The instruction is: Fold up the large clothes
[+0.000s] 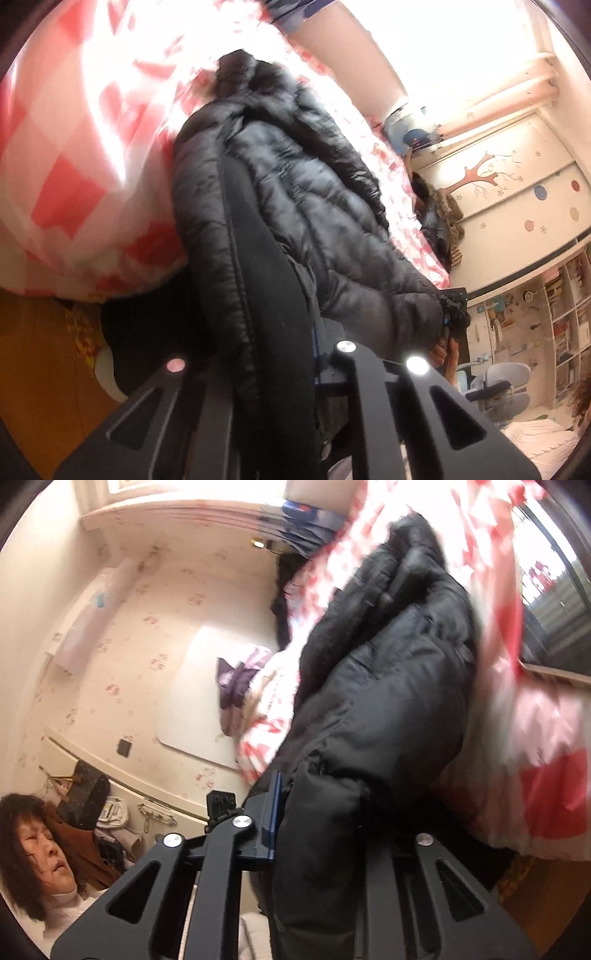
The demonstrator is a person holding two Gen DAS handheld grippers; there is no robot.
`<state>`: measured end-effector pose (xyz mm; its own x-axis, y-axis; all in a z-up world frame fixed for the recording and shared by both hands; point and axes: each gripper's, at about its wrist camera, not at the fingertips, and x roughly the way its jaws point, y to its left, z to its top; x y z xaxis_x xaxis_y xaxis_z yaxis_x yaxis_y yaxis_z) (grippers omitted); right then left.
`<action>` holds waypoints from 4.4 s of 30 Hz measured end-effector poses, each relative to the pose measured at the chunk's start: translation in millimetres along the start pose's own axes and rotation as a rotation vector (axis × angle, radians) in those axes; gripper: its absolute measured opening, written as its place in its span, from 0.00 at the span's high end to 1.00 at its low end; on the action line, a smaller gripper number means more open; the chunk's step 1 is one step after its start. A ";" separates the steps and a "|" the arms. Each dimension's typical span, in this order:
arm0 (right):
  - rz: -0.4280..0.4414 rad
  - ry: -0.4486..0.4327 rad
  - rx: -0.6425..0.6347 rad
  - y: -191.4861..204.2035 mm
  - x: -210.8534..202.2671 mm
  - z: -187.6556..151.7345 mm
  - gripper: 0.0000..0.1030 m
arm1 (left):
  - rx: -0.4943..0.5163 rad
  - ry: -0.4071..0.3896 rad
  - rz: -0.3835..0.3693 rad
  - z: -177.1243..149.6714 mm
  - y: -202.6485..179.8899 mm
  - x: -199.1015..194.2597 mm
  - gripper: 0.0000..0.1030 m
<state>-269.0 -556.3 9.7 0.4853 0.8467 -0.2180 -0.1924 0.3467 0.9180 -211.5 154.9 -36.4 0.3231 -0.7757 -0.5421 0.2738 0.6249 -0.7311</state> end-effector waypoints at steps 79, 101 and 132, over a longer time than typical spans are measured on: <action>-0.107 -0.320 0.012 -23.5 53.8 259.4 0.06 | -0.380 -0.394 -0.101 306.1 11.8 64.1 0.15; -0.972 0.085 -0.361 -66.7 304.7 304.2 0.06 | 0.103 -0.202 0.404 314.9 -32.8 242.1 0.12; -0.992 -0.054 -0.324 -67.3 233.8 267.5 0.06 | 0.146 -0.286 0.492 266.1 -10.7 199.5 0.10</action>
<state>85.5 -489.6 -14.5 0.5862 0.1061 -0.8032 0.0976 0.9749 0.2000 91.1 16.7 -26.5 0.6701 -0.3496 -0.6549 0.1452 0.9269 -0.3462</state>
